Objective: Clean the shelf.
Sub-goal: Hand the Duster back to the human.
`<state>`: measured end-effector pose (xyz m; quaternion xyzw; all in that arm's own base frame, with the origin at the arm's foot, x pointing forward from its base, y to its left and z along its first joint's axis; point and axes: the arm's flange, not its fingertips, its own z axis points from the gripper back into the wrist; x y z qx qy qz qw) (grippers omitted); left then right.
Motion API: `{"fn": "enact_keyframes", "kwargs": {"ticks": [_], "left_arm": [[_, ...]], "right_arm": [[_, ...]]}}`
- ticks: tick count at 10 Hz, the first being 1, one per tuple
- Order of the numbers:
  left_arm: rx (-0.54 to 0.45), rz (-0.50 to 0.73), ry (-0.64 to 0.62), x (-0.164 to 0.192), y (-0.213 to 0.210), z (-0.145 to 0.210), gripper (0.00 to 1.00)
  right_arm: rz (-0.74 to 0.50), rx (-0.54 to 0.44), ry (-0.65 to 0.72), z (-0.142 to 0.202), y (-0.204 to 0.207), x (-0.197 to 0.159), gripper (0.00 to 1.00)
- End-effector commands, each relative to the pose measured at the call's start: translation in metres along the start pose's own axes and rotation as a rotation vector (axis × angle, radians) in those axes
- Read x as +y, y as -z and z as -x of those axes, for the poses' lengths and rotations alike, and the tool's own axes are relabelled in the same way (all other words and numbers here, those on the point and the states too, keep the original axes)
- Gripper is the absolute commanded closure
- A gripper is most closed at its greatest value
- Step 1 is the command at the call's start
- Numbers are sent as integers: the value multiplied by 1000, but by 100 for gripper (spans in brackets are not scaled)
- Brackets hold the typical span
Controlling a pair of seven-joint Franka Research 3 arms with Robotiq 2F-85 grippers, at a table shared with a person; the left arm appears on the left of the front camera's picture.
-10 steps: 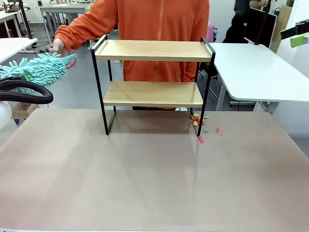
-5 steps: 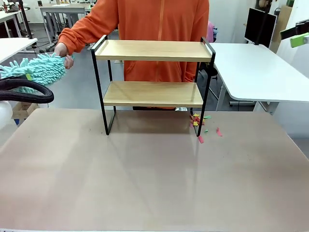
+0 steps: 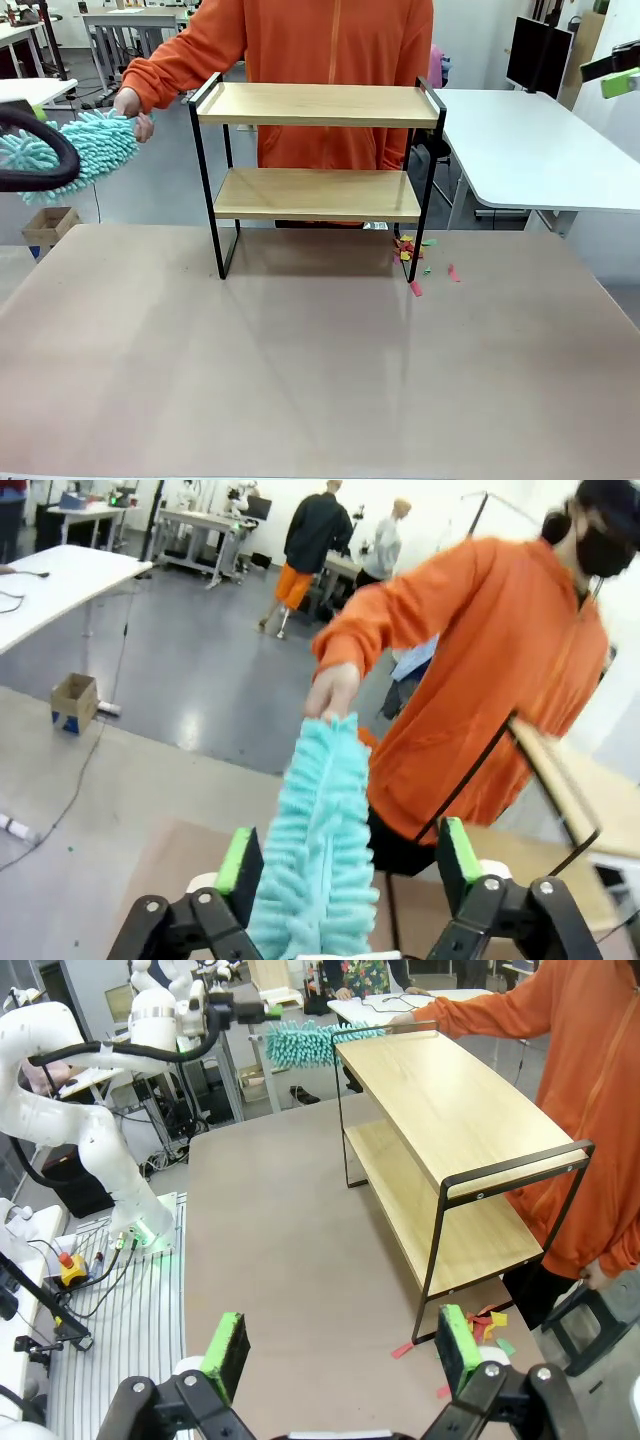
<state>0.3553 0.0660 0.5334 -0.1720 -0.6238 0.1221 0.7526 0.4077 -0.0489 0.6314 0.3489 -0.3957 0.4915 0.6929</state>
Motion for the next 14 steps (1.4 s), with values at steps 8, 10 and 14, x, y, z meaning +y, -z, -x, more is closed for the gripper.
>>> {"fn": "enact_keyframes", "kwargs": {"ticks": [8,10,14], "left_arm": [[-150,24,-455,98,-91,-133,0],[-150,24,-455,98,-91,-133,0],[-150,24,-455,98,-91,-133,0]], "right_arm": [[-5,10,-18,0,-2,1,0],[-5,10,-18,0,-2,1,0],[-5,10,-18,0,-2,1,0]]}}
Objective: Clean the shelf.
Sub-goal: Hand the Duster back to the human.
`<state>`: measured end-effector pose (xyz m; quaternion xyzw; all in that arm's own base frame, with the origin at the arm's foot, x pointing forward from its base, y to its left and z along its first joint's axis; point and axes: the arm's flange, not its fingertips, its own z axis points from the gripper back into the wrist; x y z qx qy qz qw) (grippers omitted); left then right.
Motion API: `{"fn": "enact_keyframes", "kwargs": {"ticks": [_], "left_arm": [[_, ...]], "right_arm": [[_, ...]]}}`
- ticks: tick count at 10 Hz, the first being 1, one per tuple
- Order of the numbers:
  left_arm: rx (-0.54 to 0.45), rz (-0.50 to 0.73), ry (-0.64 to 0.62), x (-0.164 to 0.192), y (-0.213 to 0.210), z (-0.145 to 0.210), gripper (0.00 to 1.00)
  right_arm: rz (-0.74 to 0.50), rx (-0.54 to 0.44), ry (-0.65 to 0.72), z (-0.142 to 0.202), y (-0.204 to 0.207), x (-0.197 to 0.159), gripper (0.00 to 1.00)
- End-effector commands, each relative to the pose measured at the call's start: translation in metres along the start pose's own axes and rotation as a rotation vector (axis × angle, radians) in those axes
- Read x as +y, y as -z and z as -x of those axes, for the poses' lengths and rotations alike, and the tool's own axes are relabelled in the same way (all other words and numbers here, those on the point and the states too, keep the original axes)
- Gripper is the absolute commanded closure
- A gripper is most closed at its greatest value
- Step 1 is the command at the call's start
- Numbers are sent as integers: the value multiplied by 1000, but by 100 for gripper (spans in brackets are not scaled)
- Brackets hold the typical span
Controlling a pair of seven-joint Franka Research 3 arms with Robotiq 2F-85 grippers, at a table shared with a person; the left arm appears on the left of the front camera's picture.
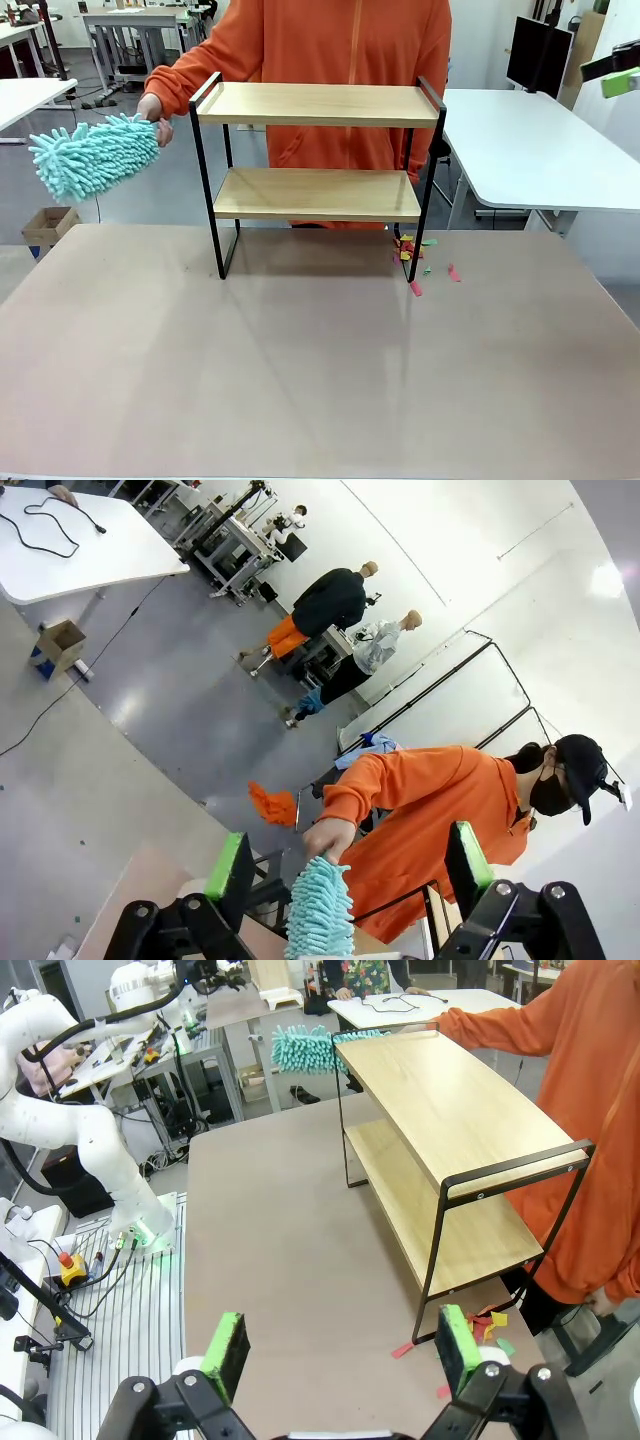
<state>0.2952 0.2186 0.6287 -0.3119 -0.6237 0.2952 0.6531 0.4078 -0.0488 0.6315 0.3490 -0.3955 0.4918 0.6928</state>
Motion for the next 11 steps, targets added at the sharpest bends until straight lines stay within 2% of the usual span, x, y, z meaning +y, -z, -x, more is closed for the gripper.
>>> {"fn": "enact_keyframes", "kwargs": {"ticks": [1,11], "left_arm": [[-1,-5,10,1,-1,1,0],[-1,-5,10,1,-1,1,0]], "right_arm": [[-4,10,-18,1,-2,1,0],[-4,10,-18,1,-2,1,0]]}}
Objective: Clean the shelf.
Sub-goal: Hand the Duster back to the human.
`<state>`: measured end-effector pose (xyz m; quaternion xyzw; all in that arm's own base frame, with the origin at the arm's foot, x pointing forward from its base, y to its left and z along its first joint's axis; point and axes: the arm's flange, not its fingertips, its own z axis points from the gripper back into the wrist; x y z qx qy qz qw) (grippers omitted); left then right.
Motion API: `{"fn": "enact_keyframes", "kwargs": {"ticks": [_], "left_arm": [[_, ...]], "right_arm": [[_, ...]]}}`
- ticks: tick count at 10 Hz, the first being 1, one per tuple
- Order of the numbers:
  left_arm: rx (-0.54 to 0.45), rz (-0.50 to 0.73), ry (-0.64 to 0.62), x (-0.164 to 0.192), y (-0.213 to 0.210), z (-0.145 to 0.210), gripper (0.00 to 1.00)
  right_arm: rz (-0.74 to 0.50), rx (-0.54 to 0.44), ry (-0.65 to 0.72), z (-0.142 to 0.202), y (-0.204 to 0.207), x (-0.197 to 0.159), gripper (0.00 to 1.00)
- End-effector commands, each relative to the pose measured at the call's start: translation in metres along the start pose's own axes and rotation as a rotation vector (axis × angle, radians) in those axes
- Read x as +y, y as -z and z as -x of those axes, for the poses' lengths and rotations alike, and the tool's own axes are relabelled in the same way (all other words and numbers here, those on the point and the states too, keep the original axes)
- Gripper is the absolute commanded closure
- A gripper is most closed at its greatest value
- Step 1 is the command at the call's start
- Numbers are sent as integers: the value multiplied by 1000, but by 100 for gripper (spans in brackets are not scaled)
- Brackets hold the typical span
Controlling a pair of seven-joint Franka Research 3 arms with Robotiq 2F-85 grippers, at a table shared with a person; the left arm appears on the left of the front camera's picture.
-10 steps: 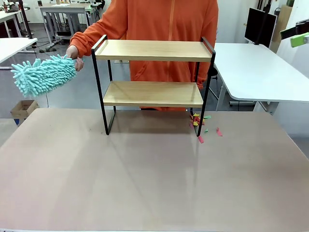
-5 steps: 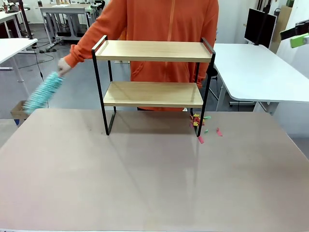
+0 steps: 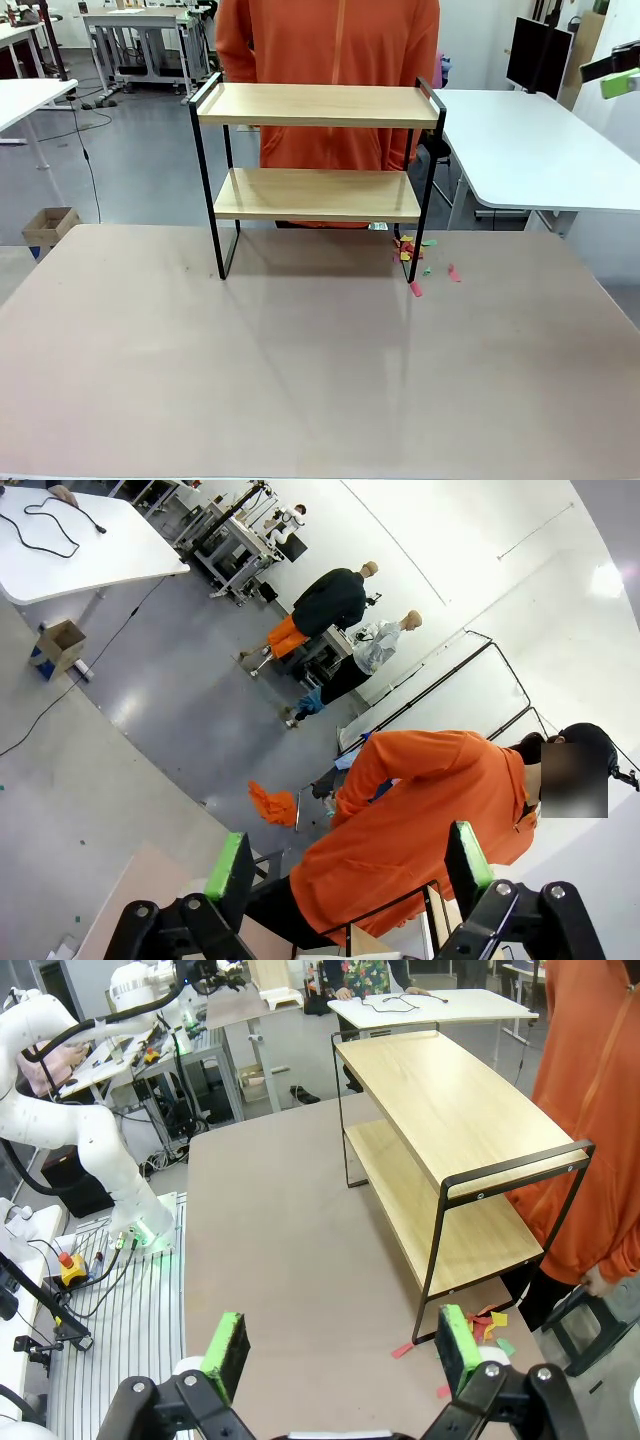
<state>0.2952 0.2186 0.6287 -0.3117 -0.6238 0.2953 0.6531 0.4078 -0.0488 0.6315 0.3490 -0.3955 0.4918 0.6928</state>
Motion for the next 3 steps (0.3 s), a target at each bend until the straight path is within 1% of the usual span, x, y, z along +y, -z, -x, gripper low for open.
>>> {"fn": "enact_keyframes", "kwargs": {"ticks": [1,3], "left_arm": [[0,-4,10,1,-1,1,0],[0,-4,10,1,-1,1,0]], "right_arm": [[-4,10,-18,1,-2,1,0],[-4,10,-18,1,-2,1,0]]}}
